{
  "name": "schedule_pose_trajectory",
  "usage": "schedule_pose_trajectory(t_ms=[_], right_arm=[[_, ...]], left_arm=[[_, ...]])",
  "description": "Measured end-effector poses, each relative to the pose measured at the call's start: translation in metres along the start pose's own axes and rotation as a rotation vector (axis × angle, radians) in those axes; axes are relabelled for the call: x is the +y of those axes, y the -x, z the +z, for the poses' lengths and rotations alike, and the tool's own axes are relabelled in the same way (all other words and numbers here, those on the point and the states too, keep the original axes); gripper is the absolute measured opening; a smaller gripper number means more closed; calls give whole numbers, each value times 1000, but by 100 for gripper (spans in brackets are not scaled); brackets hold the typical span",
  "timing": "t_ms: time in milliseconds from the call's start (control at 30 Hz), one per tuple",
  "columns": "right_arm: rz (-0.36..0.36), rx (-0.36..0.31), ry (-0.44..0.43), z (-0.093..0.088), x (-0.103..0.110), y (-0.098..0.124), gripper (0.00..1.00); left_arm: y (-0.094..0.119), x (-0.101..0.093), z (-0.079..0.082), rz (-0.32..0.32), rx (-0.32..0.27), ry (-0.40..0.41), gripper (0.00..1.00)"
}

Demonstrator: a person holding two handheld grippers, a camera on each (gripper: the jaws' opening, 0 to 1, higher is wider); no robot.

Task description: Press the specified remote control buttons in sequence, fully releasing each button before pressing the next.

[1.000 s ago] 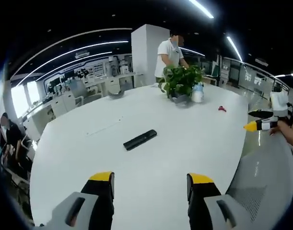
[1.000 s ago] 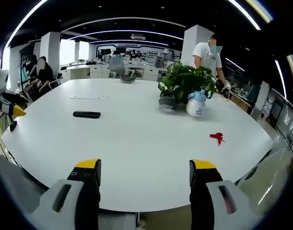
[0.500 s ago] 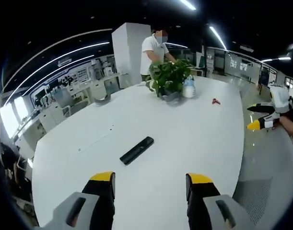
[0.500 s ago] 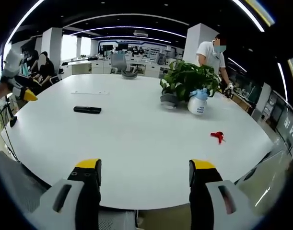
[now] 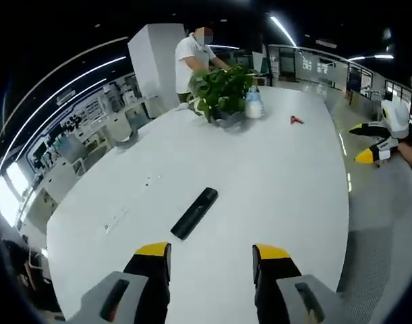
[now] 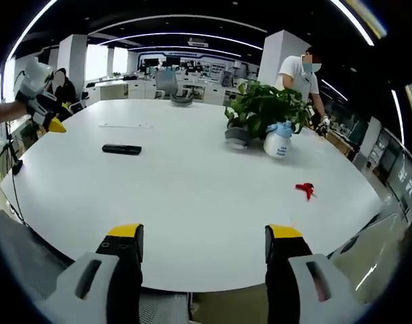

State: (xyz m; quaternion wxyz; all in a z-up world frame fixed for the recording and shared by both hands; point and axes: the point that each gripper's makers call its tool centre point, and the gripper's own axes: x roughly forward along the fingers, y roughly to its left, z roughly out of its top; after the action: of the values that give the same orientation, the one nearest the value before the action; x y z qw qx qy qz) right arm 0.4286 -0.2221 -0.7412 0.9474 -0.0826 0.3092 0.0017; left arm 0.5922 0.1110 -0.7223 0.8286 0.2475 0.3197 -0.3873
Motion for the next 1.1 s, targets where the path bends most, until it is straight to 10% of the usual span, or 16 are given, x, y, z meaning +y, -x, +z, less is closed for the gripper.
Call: schedule_pose_trajectory(t_ms=[1100], right_arm=[[-2,67,40,-11,0,-6,75]], left_arm=[[-106,47,3,-188,189,-239,35]])
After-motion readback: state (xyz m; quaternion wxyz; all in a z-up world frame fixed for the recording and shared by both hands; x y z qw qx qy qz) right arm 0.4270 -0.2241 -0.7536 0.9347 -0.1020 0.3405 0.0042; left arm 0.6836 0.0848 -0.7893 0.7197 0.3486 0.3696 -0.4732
